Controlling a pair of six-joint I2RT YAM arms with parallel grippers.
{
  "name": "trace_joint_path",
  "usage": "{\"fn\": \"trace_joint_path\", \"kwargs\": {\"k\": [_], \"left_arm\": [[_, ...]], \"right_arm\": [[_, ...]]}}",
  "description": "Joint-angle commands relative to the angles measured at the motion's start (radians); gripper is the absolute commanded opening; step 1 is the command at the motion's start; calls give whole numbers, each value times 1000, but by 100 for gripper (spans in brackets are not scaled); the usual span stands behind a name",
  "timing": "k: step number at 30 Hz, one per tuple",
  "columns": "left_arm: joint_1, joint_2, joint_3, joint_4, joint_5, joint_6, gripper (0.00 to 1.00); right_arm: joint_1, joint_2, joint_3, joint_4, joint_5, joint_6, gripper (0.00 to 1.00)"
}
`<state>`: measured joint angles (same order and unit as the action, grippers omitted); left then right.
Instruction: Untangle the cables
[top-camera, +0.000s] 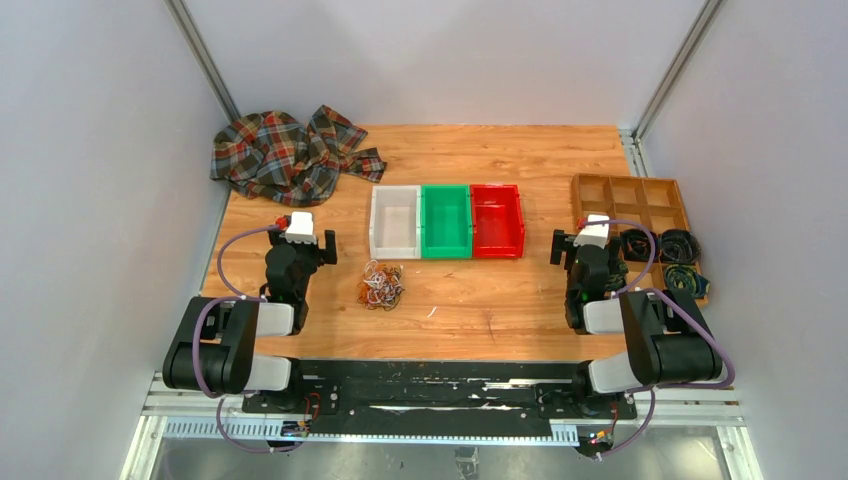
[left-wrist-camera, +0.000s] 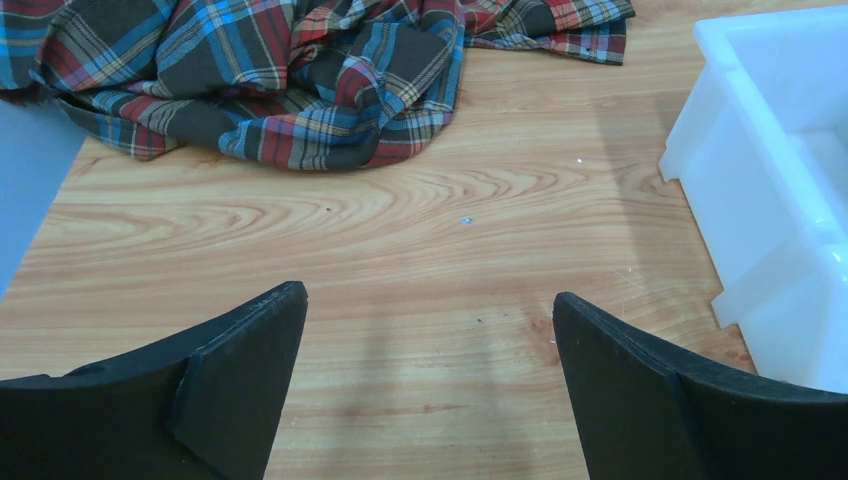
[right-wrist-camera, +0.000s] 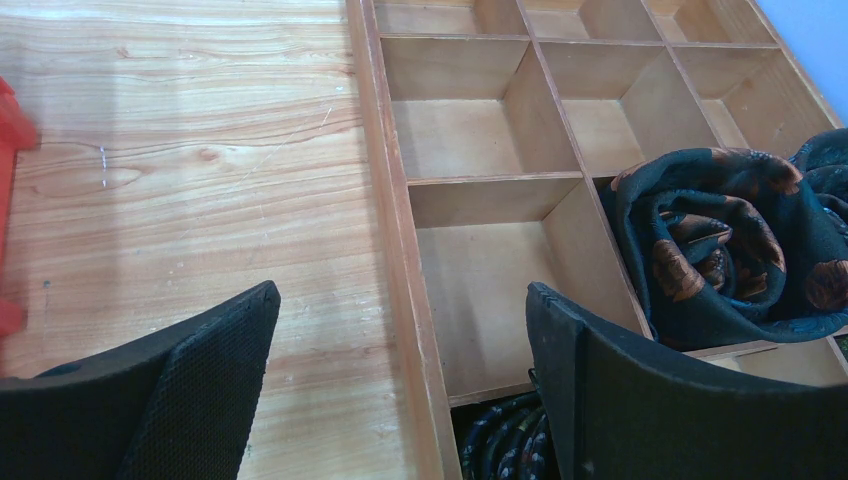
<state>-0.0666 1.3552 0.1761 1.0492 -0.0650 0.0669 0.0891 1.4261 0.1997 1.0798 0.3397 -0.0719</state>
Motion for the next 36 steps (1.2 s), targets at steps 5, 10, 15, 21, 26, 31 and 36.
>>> {"fn": "trace_joint_path", "kwargs": {"k": [5, 10, 15, 21, 26, 31, 36], "left_arm": [[8, 5, 17, 15, -16, -9, 98], [8, 4, 16, 15, -11, -5, 98], [8, -90, 82, -160, -42, -16, 98], [8, -229, 319, -751, 58, 69, 98], [8, -281, 460, -1136, 321, 152, 98], [8, -288, 530, -1352, 572, 198, 98], [5, -264, 544, -1399, 676, 211, 98]], "right_arm": [[-11, 2, 1, 25, -1, -6, 92], [-11, 0, -2, 28, -1, -6, 92], [17, -135, 8, -103, 110, 3, 92], [17, -330, 269, -807, 224, 282, 93], [18, -318, 466, -1079, 45, 459, 92], [18, -291, 560, -1200, -226, 524, 92], [73, -319, 506, -1107, -423, 536, 92]]}}
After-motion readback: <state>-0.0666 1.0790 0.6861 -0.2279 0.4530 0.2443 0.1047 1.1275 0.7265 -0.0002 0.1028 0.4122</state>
